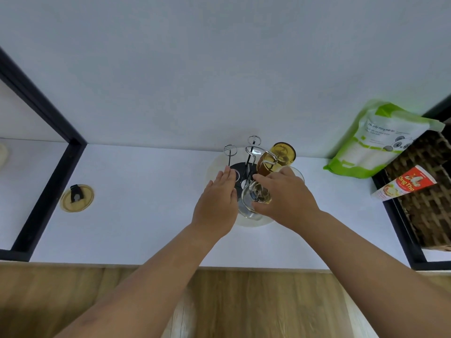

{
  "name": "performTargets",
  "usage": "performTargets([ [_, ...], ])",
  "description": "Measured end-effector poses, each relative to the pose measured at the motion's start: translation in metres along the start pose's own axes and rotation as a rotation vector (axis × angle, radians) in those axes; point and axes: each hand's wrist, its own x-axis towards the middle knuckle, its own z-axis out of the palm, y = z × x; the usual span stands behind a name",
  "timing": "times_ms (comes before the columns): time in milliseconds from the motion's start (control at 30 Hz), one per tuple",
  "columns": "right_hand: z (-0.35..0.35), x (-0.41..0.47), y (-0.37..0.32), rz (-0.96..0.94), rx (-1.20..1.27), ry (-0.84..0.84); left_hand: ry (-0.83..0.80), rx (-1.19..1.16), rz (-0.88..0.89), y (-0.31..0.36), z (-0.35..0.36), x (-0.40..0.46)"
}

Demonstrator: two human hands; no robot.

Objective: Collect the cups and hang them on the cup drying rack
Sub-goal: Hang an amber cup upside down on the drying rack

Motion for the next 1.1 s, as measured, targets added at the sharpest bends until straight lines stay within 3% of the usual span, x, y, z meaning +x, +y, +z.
performTargets([
  [1100, 0.002, -0.022, 0.015, 0.023, 0.093, 0.084, -0.126, 0.161, 0.125, -0.024, -0.021, 0.013],
])
